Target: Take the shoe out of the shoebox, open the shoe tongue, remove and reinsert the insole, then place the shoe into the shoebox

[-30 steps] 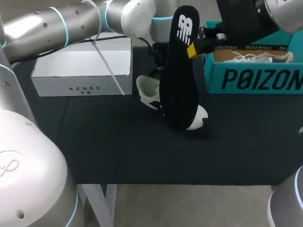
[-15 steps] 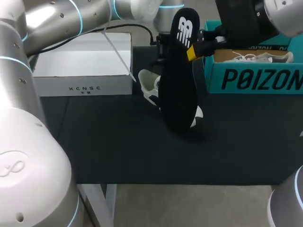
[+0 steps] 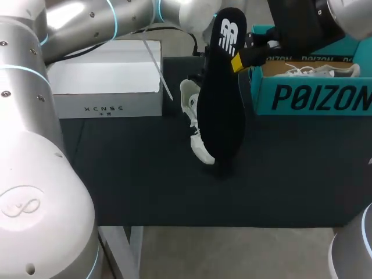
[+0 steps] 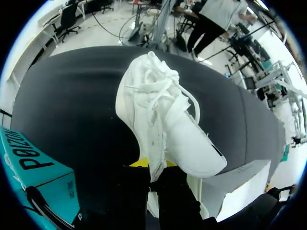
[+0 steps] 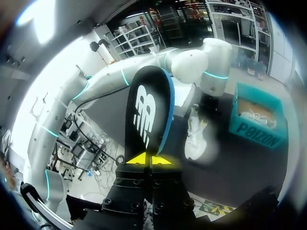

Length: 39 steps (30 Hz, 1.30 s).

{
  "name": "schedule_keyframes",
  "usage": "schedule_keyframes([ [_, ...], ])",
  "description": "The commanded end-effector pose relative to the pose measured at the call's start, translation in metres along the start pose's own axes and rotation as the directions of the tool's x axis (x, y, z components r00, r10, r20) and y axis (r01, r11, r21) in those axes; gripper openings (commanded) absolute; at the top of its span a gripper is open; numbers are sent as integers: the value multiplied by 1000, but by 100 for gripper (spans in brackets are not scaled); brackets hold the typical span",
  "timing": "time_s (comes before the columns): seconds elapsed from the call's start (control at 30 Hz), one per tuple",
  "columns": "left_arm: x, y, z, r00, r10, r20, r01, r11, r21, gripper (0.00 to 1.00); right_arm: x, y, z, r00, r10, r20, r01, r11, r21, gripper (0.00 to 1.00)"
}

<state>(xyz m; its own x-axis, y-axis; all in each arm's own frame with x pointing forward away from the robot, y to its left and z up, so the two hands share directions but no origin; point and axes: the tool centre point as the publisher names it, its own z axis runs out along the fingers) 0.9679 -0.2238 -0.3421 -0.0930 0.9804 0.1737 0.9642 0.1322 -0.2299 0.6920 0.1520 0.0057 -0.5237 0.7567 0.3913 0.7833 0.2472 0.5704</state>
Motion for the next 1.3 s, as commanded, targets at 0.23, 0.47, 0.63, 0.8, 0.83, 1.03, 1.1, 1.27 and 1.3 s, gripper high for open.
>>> schedule_keyframes([
  [0.23,-16,-7,3,984,166,-59,-168,985,-27,0,2,4,0,1000,3,8,-3,1000,7,0],
  [0.47,-28,-6,16,970,205,-130,-213,976,-54,0,3,3,-2,1000,5,12,-5,1000,4,0],
  [0.63,-27,-12,7,966,211,-151,-228,968,-106,0,3,3,-4,1000,5,18,-5,1000,2,0],
  [0.8,-23,-13,-1,966,210,-149,-228,966,-120,0,3,2,-3,1000,6,21,-6,1000,-1,0],
  [0.83,-24,-11,2,966,204,-158,-225,966,-130,0,3,1,-3,1000,7,20,-7,1000,-2,0],
  [1.03,-34,-3,22,965,186,-183,-203,976,-81,0,2,-1,1,1000,14,12,-14,1000,-1,0],
  [1.1,-38,-1,28,966,172,-191,-190,979,-77,0,2,-1,1,1000,15,9,-15,1000,0,0],
  [1.27,-45,3,40,968,137,-212,-148,988,-37,49,1,0,1,1000,16,10,-16,1000,3,0],
  [1.3,-46,3,41,969,135,-209,-143,990,-22,100,0,0,1,1000,16,10,-16,1000,3,0],
])
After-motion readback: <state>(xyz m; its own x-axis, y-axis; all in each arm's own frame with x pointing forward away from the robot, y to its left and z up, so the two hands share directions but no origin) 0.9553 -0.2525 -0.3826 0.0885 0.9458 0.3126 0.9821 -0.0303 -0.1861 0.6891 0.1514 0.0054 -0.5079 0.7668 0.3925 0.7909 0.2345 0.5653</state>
